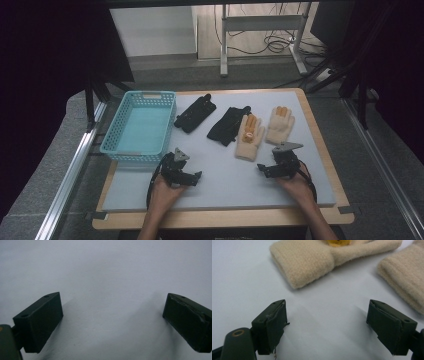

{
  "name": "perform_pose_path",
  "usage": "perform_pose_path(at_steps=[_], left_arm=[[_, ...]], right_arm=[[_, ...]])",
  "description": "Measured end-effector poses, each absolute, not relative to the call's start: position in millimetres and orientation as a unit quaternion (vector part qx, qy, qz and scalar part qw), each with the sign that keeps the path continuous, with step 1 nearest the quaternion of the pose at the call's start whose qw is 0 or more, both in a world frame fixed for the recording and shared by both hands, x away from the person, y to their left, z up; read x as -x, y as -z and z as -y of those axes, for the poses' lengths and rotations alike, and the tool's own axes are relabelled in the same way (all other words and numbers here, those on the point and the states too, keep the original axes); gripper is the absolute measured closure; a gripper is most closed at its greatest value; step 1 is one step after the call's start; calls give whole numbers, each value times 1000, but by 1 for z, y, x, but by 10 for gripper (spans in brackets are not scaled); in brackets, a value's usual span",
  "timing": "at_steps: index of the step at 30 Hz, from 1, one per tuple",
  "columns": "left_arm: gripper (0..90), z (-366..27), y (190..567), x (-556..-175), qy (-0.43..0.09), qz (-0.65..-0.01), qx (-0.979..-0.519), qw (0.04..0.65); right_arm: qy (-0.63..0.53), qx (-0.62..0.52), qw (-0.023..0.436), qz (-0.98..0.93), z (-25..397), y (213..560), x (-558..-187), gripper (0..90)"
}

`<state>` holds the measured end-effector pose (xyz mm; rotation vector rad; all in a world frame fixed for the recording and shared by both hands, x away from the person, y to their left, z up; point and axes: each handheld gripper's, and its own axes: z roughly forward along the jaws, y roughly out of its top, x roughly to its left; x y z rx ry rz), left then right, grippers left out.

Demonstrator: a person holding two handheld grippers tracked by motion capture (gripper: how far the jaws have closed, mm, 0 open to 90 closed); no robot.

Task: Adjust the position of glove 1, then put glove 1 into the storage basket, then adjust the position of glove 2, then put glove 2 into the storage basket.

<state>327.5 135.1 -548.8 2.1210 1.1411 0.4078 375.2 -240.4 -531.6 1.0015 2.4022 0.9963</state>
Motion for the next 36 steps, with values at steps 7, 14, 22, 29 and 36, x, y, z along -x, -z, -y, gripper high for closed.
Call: perform_pose_path(at_steps=[7, 14, 22, 29, 36], left_arm=[[31, -135, 549, -327, -157, -439, -816, 343], [31, -135, 549, -327, -157, -439, -816, 343], [32, -135, 549, -327, -157, -440, -815, 343], [32, -135, 549, -327, -157, -439, -815, 343], [33, -135, 549, -327, -157, -439, -815, 343]], right_arm=[[-351, -352, 177, -849, 240, 532, -375, 157], [-350, -351, 176, -850, 240, 532, -375, 142], [-350, -351, 176, -851, 240, 532, -375, 141], [-352, -353, 172, -850, 241, 531, -376, 145], [-358, -358, 162, -847, 242, 530, -378, 146]])
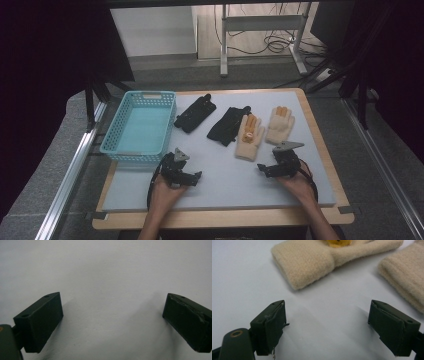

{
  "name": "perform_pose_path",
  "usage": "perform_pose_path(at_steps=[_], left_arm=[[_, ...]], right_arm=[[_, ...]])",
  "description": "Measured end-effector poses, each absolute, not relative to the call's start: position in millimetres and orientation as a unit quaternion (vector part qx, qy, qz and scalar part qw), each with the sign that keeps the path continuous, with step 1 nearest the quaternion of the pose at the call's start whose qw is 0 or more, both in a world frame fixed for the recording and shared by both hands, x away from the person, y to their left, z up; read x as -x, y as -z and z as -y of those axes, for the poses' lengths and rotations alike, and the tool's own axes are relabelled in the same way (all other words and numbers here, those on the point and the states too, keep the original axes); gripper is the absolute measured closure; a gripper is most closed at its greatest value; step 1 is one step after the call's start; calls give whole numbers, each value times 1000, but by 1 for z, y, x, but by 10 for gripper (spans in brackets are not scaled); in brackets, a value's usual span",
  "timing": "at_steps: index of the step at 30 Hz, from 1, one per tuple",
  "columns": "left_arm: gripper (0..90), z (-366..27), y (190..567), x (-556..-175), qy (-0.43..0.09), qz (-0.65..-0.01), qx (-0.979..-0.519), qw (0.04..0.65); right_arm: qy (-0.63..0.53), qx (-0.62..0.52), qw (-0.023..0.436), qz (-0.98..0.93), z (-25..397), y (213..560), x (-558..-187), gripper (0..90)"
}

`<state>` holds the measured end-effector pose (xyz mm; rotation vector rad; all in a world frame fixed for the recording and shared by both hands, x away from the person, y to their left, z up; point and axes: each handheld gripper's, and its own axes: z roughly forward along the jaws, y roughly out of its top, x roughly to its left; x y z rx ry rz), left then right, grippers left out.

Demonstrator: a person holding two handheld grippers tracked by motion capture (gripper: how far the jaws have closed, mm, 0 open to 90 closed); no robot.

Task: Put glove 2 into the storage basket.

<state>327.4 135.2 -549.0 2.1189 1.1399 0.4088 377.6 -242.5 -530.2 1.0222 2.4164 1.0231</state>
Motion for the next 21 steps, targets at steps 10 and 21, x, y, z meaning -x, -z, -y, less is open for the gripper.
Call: perform_pose_path(at_steps=[10, 21], left_arm=[[33, -135, 549, -327, -157, -439, -815, 344], [33, -135, 549, -327, -157, -439, -815, 344]], right_arm=[[-368, -369, 152, -840, 240, 521, -388, 162], [-391, -360, 141, -835, 210, 492, -416, 223]])
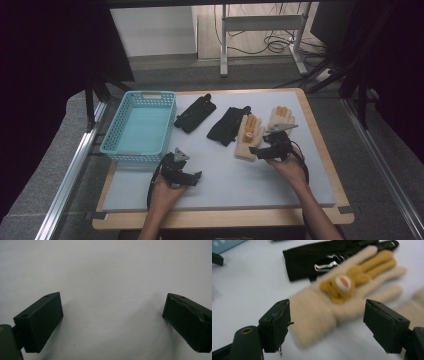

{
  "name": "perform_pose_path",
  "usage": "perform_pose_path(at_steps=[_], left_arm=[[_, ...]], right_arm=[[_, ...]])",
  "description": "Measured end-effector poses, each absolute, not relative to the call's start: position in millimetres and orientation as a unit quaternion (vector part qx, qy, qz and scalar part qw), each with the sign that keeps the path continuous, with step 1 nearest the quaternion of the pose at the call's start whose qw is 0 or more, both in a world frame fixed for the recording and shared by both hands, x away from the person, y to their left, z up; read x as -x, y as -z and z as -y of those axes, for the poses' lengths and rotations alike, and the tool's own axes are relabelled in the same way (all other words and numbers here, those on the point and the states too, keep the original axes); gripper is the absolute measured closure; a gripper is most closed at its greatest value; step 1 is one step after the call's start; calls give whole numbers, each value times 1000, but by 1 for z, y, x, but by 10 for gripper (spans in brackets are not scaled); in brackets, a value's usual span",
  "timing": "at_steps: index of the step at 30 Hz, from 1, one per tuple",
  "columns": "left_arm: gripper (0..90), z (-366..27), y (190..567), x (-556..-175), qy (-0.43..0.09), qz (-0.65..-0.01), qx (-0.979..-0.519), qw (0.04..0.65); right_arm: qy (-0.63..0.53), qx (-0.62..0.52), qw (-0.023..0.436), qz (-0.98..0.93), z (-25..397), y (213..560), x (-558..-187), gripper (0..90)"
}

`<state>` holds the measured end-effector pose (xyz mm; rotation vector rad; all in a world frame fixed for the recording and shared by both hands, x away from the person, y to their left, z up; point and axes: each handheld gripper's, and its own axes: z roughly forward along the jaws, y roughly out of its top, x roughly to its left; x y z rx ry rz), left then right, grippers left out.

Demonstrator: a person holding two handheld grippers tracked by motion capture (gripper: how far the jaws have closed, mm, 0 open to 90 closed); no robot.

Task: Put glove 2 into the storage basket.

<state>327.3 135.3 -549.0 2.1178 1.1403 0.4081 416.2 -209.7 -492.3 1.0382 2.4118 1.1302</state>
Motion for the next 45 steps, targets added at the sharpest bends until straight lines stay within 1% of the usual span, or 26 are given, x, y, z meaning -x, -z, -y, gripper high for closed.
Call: perform_pose_path(at_steps=[6, 11, 14, 15, 16, 19, 22, 23, 24, 25, 27, 33, 34, 35, 37, 38, 39, 40, 41, 45], left_arm=[[34, -136, 549, -327, -157, -438, -816, 343], [34, -136, 549, -327, -157, -438, -816, 343], [34, -136, 549, -327, -158, -436, -818, 340], [34, -136, 549, -327, -158, -436, -818, 340], [34, -136, 549, -327, -157, -437, -817, 342], [34, -136, 549, -327, -158, -437, -816, 343], [34, -136, 549, -327, -157, -437, -817, 342], [34, -136, 549, -327, -157, -437, -817, 342], [34, -136, 549, -327, -157, -437, -817, 342], [34, -136, 549, -327, -157, -437, -817, 342], [34, -136, 549, -327, -157, -437, -817, 342], [34, -136, 549, -327, -157, -437, -816, 343], [34, -136, 549, -327, -157, -437, -816, 343], [34, -135, 549, -327, -157, -437, -816, 343], [33, -135, 549, -327, -157, -438, -816, 343], [33, -135, 549, -327, -157, -438, -816, 343], [33, -135, 549, -328, -157, -438, -816, 343], [33, -135, 549, -327, -157, -438, -816, 343], [33, -135, 549, -327, -157, -438, -816, 343], [34, -135, 549, -327, -157, -438, -816, 343]], right_arm=[[-383, -356, 128, -843, 183, 486, -443, 271], [-374, -351, 142, -847, 161, 482, -466, 316], [-369, -353, 157, -845, 151, 481, -480, 392], [-369, -353, 157, -845, 151, 481, -480, 392], [-367, -356, 161, -844, 145, 482, -489, 453], [-366, -367, 160, -840, 139, 486, -502, 489], [-356, -375, 160, -841, 134, 494, -515, 486], [-353, -376, 160, -842, 132, 496, -518, 461], [-353, -376, 160, -842, 132, 496, -518, 461], [-347, -378, 167, -842, 129, 503, -525, 390], [-341, -374, 170, -846, 125, 508, -530, 364], [-310, -367, 179, -859, 112, 517, -538, 373], [-316, -378, 158, -856, 111, 519, -540, 505], [-321, -390, 147, -851, 112, 520, -541, 515], [-320, -402, 142, -846, 112, 519, -540, 571], [-320, -402, 142, -846, 112, 519, -540, 571], [-321, -410, 133, -843, 112, 519, -539, 691], [-325, -409, 124, -844, 112, 518, -539, 776], [-330, -410, 112, -843, 113, 518, -539, 803], [-337, -407, 100, -843, 116, 518, -541, 823]])
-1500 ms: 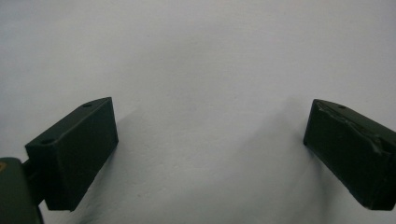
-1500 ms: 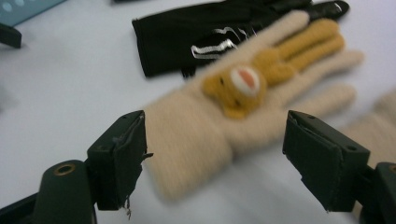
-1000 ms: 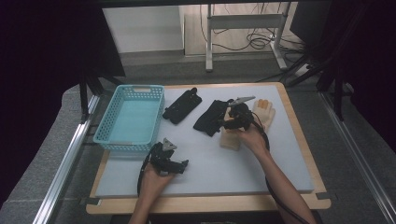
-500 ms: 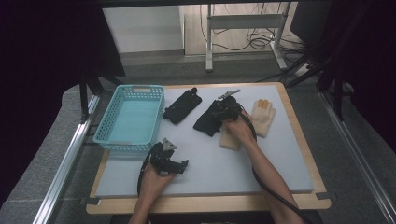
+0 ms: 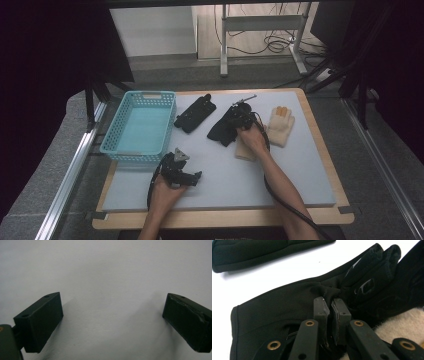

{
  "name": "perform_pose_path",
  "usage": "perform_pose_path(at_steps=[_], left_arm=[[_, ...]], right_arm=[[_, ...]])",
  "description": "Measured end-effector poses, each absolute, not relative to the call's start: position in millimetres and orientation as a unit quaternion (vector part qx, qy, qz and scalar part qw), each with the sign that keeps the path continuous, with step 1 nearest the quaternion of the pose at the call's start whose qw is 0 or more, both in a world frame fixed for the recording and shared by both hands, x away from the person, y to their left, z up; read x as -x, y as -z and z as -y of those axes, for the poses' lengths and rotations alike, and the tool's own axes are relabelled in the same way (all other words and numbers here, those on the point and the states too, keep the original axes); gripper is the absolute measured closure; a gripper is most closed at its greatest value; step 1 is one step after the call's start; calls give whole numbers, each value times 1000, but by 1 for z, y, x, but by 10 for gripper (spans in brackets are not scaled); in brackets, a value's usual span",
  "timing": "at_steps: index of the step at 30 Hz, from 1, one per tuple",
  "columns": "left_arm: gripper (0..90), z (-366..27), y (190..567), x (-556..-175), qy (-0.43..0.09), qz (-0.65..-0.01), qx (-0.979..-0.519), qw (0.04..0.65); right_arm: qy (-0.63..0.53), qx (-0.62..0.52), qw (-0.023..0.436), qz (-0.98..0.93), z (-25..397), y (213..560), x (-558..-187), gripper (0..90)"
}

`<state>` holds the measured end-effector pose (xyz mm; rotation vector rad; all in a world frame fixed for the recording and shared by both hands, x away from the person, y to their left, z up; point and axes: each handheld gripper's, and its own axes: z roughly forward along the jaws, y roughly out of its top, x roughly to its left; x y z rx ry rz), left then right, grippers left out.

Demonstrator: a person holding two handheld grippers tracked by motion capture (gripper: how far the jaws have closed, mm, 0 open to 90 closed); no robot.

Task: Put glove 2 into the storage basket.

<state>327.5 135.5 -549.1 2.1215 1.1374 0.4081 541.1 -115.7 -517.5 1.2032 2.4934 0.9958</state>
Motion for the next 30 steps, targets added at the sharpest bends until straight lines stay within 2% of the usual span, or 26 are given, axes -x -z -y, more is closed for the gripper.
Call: perform_pose_path(at_steps=[8, 14, 20, 25, 26, 30], left_arm=[[34, -135, 549, -327, -156, -440, -815, 343], [41, -137, 549, -327, -156, -441, -813, 346], [23, -142, 548, -324, -158, -438, -818, 338], [11, -160, 549, -322, -168, -451, -810, 336], [7, -160, 549, -322, -168, -451, -810, 336], [10, -168, 550, -322, -165, -456, -807, 338]], right_arm=[[-366, -361, 103, -852, 112, 498, -532, 826], [-385, -299, 99, -867, 94, 474, -506, 825], [-401, -271, 85, -871, 93, 454, -483, 825], [-411, -227, 69, -880, 100, 439, -444, 824], [-411, -227, 69, -880, 100, 439, -444, 824], [-396, -183, 47, -898, 103, 443, -405, 822]])
